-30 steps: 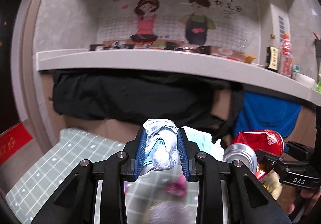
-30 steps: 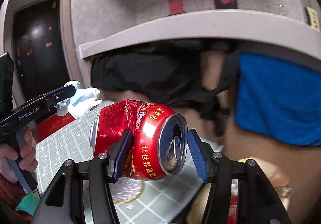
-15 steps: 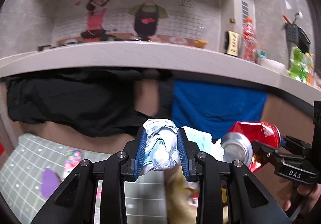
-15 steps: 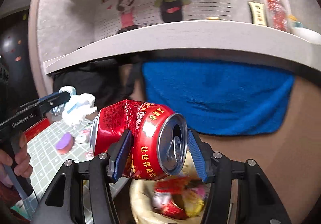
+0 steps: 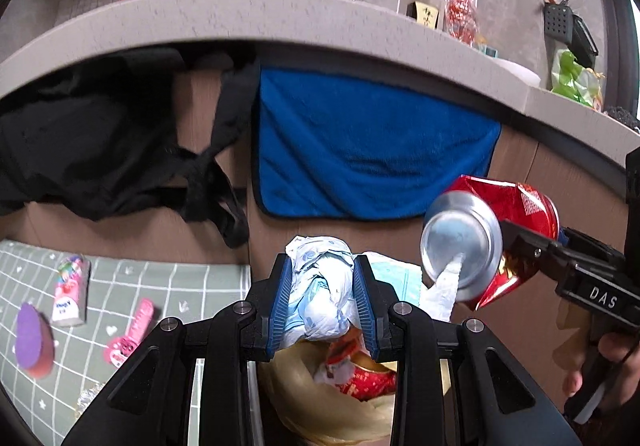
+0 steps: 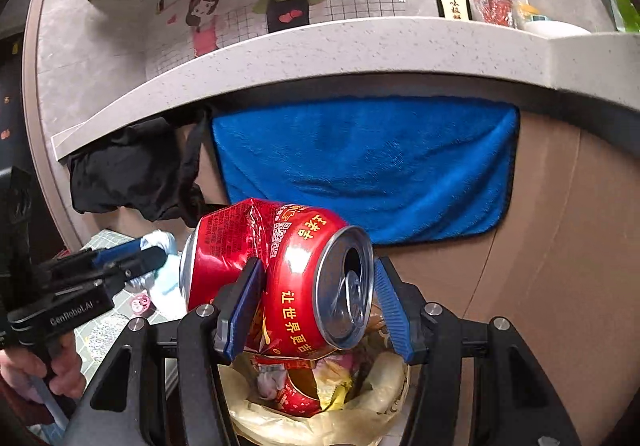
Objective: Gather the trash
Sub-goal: 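Carry cloth and can over the yellow bag and open both tools, then reach the left tool to the purple sponge and close on it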
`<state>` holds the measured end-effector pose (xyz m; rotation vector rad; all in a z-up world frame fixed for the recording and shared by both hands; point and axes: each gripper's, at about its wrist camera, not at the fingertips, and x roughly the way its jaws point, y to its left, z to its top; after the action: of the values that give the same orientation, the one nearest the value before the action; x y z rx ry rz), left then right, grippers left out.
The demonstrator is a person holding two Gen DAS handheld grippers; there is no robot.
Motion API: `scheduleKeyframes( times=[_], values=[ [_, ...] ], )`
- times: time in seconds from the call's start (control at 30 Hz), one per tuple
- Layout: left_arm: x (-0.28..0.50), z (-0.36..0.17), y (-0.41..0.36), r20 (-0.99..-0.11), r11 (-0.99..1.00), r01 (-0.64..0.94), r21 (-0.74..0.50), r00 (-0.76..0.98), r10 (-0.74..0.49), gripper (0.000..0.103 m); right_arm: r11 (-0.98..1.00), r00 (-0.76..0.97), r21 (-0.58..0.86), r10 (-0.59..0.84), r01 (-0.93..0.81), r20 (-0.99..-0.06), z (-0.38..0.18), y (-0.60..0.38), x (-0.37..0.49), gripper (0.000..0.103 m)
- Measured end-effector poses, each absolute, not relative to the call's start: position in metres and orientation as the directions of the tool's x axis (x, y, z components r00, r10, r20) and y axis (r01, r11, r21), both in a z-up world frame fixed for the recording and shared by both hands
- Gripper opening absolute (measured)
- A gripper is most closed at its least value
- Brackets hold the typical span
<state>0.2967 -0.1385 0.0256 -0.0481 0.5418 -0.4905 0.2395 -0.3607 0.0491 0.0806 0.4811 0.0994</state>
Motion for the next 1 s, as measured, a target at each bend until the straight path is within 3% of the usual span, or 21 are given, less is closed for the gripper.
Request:
scheduleKeyframes(
  times=[0.53,0.63,0.7,0.9,1.0],
  values=[
    [0.318,-0.007,-0.151,-0.560,0.852,0.458,-0.254,0.649,-0.516,0.033,0.986,0.852,0.159,0.128,-0.054,-0.507,0.022,-0.370,0.258,0.053],
    [0.334,-0.015,-0.150,-0.580,0.801,0.504,-0.322,0.564,-0.588,0.042,0.977,0.837,0.198,0.168,-0.073,-0.521,0.013,-0.373,0.267,0.054],
    [0.347,-0.022,-0.142,-0.607,0.785,0.478,-0.395,0.505,-0.613,0.046,0.976,0.802,0.214,0.160,-0.042,-0.576,0.001,-0.375,0.282,0.054],
    [0.350,-0.015,-0.107,-0.610,0.823,0.404,-0.400,0.553,-0.568,0.048,0.961,0.771,0.275,0.190,-0.020,-0.607,-0.024,-0.376,0.287,0.056],
    [0.343,0.000,-0.077,-0.600,0.865,0.365,-0.343,0.623,-0.501,0.048,0.960,0.783,0.279,0.187,-0.019,-0.593,-0.019,-0.372,0.281,0.056]
  ],
)
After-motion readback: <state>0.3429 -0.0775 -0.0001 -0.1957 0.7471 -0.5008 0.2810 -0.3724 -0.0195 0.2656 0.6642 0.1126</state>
